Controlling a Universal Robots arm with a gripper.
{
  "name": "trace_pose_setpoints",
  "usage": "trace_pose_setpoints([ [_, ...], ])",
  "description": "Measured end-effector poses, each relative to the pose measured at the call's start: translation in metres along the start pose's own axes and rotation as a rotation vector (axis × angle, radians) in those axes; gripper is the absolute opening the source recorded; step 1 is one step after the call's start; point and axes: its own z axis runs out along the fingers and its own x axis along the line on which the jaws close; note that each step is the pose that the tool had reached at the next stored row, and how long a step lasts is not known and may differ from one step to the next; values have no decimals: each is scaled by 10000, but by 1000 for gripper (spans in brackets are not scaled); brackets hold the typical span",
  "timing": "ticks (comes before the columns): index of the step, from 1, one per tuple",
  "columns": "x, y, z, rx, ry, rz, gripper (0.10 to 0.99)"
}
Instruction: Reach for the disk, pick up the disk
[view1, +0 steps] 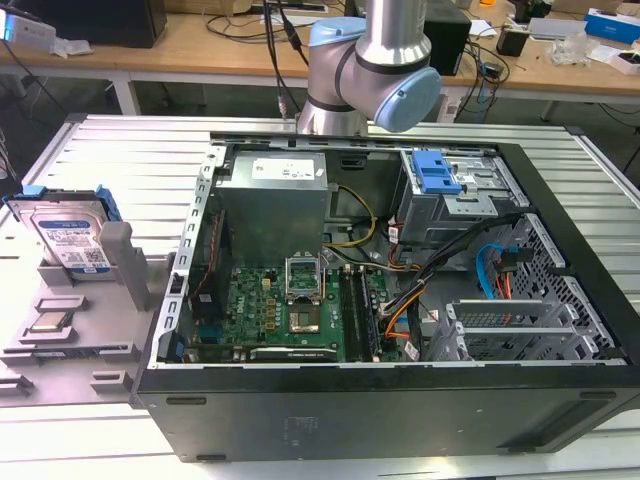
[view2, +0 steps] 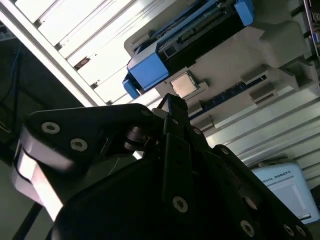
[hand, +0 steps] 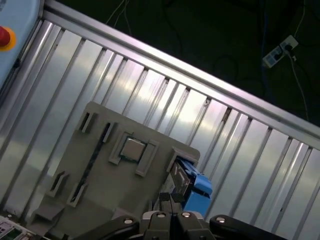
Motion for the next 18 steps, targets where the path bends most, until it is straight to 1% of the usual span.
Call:
trace_pose_setpoints([
  [3, 0, 0, 0, 0, -1, 44, 106],
  [4, 0, 0, 0, -3, -2, 220, 106],
  [6, 0, 0, 1, -14, -7, 921, 106],
  [7, 0, 0, 2, -16, -9, 1102, 106],
  [13, 0, 0, 3, -30, -18, 2049, 106],
  [18, 0, 0, 4, -41, -21, 2720, 106],
])
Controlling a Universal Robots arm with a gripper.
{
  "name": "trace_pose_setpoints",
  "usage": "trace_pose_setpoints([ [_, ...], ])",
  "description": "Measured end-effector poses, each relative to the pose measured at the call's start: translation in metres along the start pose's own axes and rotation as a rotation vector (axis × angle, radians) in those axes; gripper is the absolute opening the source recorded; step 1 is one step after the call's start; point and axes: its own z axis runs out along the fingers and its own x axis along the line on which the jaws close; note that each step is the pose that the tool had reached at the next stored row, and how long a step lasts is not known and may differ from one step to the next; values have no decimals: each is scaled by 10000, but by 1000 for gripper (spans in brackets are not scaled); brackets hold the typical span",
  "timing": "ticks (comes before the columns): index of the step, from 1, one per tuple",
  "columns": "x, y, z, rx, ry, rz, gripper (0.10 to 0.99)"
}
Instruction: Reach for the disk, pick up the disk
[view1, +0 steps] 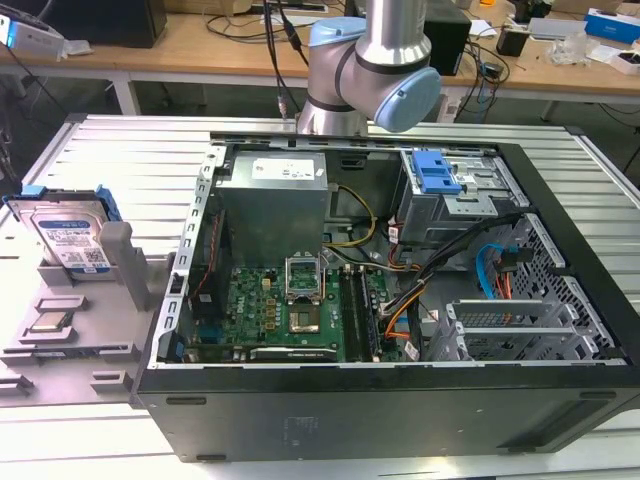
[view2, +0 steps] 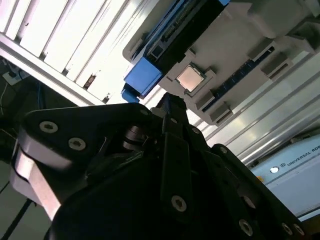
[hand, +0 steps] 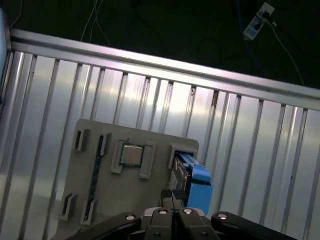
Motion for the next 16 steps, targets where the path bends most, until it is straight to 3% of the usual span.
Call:
trace_pose_setpoints([
  [4, 0, 0, 1, -22, 50, 829, 106],
  [9, 0, 0, 1, -39, 103, 1421, 106],
  [16, 0, 0, 2, -60, 195, 1877, 106],
])
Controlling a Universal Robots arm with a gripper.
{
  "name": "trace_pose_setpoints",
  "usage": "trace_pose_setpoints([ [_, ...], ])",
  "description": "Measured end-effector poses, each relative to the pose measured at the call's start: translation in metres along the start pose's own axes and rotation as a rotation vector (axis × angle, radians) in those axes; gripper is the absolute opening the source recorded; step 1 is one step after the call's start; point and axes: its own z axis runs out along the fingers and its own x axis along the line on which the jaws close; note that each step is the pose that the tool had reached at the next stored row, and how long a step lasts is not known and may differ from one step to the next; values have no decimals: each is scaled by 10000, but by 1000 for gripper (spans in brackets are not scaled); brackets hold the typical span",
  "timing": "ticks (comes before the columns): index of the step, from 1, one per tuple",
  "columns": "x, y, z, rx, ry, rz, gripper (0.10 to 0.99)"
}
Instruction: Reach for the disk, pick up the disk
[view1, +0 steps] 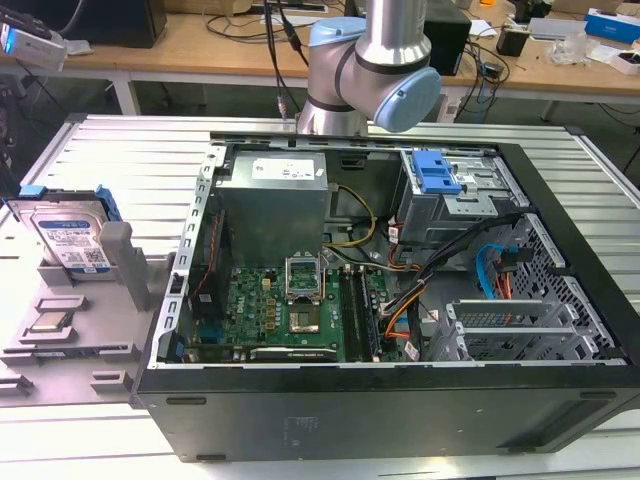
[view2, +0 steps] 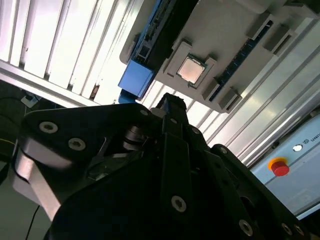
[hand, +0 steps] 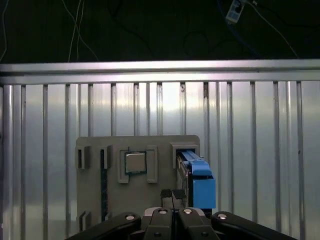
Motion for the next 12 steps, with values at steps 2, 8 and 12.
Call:
trace_pose_setpoints([
  [2, 0, 0, 0, 0, 13, 17, 106],
  [8, 0, 0, 0, 0, 15, 18, 106],
  [12, 0, 0, 0, 0, 16, 17, 169],
])
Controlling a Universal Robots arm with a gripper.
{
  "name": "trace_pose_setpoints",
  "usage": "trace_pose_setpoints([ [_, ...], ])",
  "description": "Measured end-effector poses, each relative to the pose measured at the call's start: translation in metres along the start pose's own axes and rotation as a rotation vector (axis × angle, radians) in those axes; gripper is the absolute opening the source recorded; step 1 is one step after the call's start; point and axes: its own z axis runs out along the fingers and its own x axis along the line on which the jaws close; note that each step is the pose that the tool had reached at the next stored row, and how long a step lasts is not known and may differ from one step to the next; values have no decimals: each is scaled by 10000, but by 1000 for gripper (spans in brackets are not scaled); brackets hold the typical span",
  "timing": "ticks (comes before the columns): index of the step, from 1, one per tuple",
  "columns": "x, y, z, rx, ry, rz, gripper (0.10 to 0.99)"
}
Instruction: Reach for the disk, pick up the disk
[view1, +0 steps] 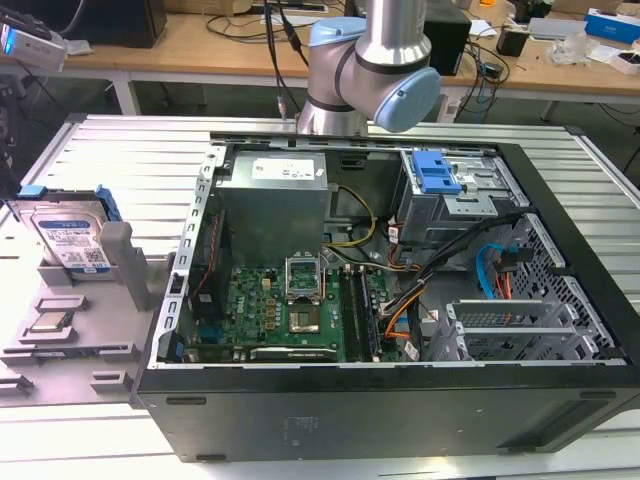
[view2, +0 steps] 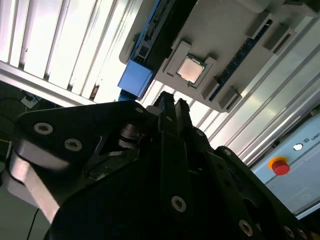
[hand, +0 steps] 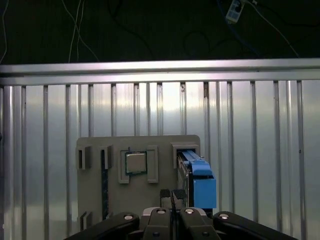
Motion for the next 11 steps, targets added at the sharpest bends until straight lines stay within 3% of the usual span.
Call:
trace_pose_setpoints([
  [1, 0, 0, 0, 0, 0, 0, 235],
  [2, 0, 0, 0, 0, 0, 0, 235],
  [4, 0, 0, 0, 0, 1, 0, 357],
  [5, 0, 0, 0, 0, 1, 0, 357],
  [8, 0, 0, 0, 0, 2, 0, 482],
  [10, -20, 1, 0, 0, 1, 3, 482],
  [11, -71, 1, -3, 0, 5, 1, 482],
])
